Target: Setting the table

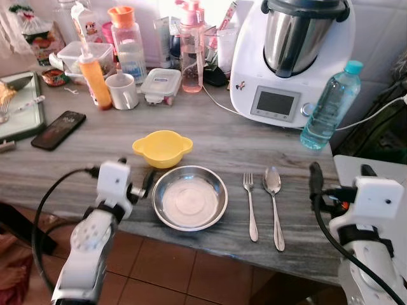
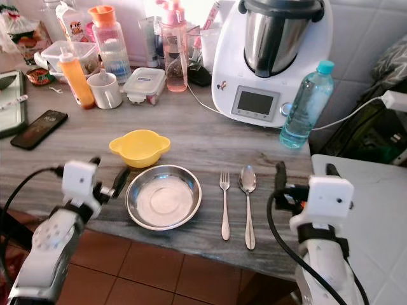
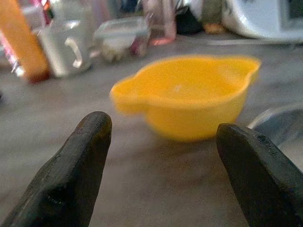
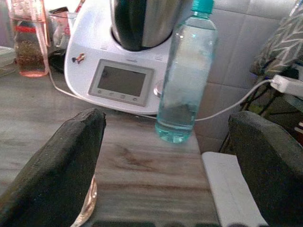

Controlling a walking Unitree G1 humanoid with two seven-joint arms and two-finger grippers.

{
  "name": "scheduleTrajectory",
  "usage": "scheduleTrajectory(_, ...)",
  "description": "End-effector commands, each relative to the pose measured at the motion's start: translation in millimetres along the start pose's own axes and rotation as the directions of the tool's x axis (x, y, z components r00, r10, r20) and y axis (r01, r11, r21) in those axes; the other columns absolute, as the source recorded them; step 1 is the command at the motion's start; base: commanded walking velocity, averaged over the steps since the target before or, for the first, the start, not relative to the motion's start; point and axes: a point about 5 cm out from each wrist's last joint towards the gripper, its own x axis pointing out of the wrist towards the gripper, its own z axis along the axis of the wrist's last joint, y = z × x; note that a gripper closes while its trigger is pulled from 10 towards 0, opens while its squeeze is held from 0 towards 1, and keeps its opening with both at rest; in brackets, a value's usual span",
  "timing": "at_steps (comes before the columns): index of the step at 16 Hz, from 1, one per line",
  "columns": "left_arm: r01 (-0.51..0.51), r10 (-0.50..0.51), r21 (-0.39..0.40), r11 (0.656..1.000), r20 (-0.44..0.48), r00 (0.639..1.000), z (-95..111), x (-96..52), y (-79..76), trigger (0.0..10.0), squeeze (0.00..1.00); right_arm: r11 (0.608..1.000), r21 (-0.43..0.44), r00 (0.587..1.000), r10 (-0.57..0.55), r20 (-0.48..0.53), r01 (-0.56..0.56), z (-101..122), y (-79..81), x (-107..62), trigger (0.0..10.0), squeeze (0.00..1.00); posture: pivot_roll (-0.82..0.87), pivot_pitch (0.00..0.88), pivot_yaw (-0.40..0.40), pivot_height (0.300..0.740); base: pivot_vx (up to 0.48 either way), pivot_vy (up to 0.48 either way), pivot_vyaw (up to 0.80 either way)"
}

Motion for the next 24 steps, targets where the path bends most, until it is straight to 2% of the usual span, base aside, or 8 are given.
scheduleTrajectory(1, -0.040, 0.039, 0.032, 0.999, 0.022, 0.999, 5, -5.6, 6.6, 10.0, 0.00, 0.999, 0.018, 0.999, 0.031, -0.035, -0.031, -5, 3.4, 2.1, 10.0, 0.00, 0.10, 0.056, -0.046, 0.740, 0.000, 0.000, 0.00)
scheduleTrajectory(4, -0.070, 0.069, 0.047, 0.996, 0.026, 0.997, 4, -16.4, 7.6, 10.0, 0.00, 0.997, -0.008, 0.997, 0.073, 0.028, -0.073, 1, 9.0, 11.6, 10.0, 0.00, 0.13, 0.061, -0.066, 0.740, 0.000, 0.000, 0.00)
scheduleTrajectory(7, -0.073, 0.071, 0.062, 0.995, 0.038, 0.997, 6, -17.9, 4.7, 10.0, 0.00, 0.997, -0.001, 0.996, 0.081, 0.038, -0.081, 2, 11.0, 15.3, 10.0, 0.00, 0.14, 0.066, -0.074, 0.740, 0.000, 0.000, 0.00)
scheduleTrajectory(11, -0.062, 0.061, 0.034, 0.998, 0.033, 0.998, 9, -11.7, 4.4, 10.0, 0.00, 0.996, 0.013, 0.996, 0.086, 0.025, -0.086, -3, 15.1, 13.9, 10.0, 0.00, 0.14, 0.070, -0.062, 0.740, 0.000, 0.000, 0.00)
scheduleTrajectory(19, -0.012, 0.010, 0.057, 0.998, 0.040, 0.999, 13, -4.7, 0.9, 10.0, 0.00, 0.998, 0.023, 0.998, 0.054, 0.013, -0.054, -6, 13.8, 7.4, 10.0, 0.00, 0.12, 0.070, -0.032, 0.740, 0.000, 0.000, -0.73)
scheduleTrajectory(24, -0.004, 0.001, 0.074, 0.997, 0.040, 0.999, 15, -3.7, 0.8, 10.0, 0.00, 0.999, 0.024, 0.999, 0.046, 0.025, -0.047, -6, 13.8, 8.0, 10.0, 0.00, 0.12, 0.070, -0.025, 0.740, 0.000, 0.000, 0.00)
